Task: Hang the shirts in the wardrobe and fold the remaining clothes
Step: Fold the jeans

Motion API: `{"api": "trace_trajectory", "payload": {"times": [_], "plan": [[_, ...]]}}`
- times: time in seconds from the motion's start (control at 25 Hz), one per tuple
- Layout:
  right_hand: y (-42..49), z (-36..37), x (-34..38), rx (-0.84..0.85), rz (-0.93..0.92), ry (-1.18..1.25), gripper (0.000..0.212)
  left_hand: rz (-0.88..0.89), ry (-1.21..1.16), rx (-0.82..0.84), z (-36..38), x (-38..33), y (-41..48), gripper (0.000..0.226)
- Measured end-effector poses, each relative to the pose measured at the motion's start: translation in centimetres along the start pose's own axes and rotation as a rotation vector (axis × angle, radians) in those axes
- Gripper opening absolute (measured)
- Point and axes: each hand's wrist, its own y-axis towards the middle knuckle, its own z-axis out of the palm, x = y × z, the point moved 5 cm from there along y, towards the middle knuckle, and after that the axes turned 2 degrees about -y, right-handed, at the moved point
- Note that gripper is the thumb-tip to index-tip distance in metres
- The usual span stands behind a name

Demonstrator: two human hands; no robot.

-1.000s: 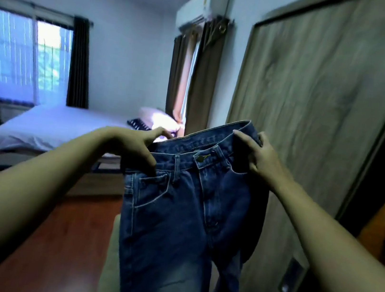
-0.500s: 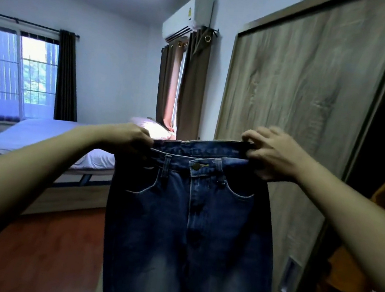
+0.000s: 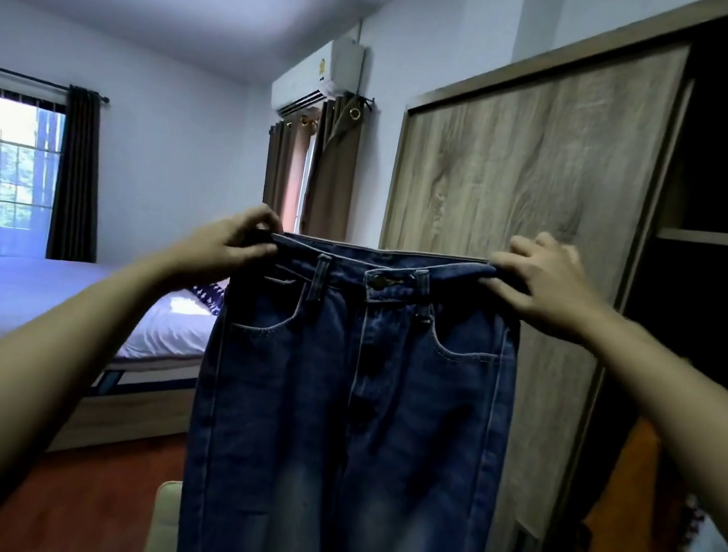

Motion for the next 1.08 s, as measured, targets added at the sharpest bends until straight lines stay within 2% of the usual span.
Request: {"api": "trace_trajectory", "payload": {"times": [0.04, 0.12, 0.2, 0.28, 0.32, 0.4, 0.44, 0.48, 0.56, 0.6, 0.64, 0.68, 0.76, 0.84, 0.88, 0.96, 1.08], "plan": [[-0.2, 0.8, 0.2, 0.030, 0.106, 0.130, 0.058, -0.026, -0.052, -0.031, 0.3, -0.4, -0.6, 0.020], [-0.3, 2.0, 0.1, -0.068, 0.261, 0.437, 0.034, 0.005, -0.093, -0.114, 0.4, -1.1, -0.9, 0.021], [0.2, 2.0, -0.2, -0.196, 0.379, 0.623, 0.014, 0.055, -0.001, -0.286, -0.8, -1.2, -0.5, 0.038], [1.1, 1.4, -0.8, -0.337, 0.477, 0.803, 0.013, -0.065, -0.120, -0.469, -2.5, -1.0, 0.6, 0.052], [1.2, 1.2, -0.7, -0.393, 0.492, 0.910, 0.021, -0.143, -0.181, -0.500, -2.6, -0.4, 0.8, 0.049], [0.9, 1.7, -0.1, -0.402, 0.505, 1.056, 0.030, -0.209, -0.122, -0.444, -2.2, 0.2, 0.3, 0.044], [0.6, 1.7, 0.2, -0.387, 0.480, 1.090, 0.024, -0.194, -0.145, -0.391, -1.9, 0.3, 0.0, 0.043], [0.2, 1.6, 0.4, -0.381, 0.452, 1.144, 0.017, -0.138, -0.261, -0.352, -1.8, 0.1, -0.1, 0.035], [-0.1, 0.9, 0.5, -0.371, 0.377, 1.322, 0.021, -0.016, -0.606, -0.291, -1.8, -1.5, -0.7, 0.019], [0.1, 0.9, 0.4, -0.338, 0.364, 1.414, 0.025, -0.005, -0.744, -0.278, -1.7, -1.5, -0.7, 0.020], [0.4, 1.1, 0.6, -0.290, 0.394, 1.484, 0.027, -0.038, -0.862, -0.257, -1.3, -1.3, -0.6, 0.022], [0.6, 1.9, 0.8, -0.240, 0.472, 1.499, 0.028, -0.144, -0.907, -0.224, -0.3, -0.7, -0.3, 0.023], [1.0, 5.1, 1.0, -0.131, 0.772, 1.410, 0.027, -0.428, -0.800, -0.169, 1.9, 1.1, 0.2, 0.025], [1.2, 8.1, 1.4, -0.052, 1.018, 1.358, 0.024, -0.627, -0.561, -0.248, 3.2, 2.0, 0.9, 0.030], [1.4, 8.9, 1.8, -0.048, 1.081, 1.378, 0.024, -0.652, -0.458, -0.313, 3.6, 1.7, 1.5, 0.031], [2.5, 8.7, 2.4, -0.068, 1.098, 1.438, 0.027, -0.583, -0.345, -0.416, 4.1, -0.6, 2.6, 0.033], [5.0, 6.1, 4.1, -0.138, 0.951, 1.514, 0.025, -0.403, -0.328, -0.490, 4.6, -4.5, 4.2, 0.041]]}}
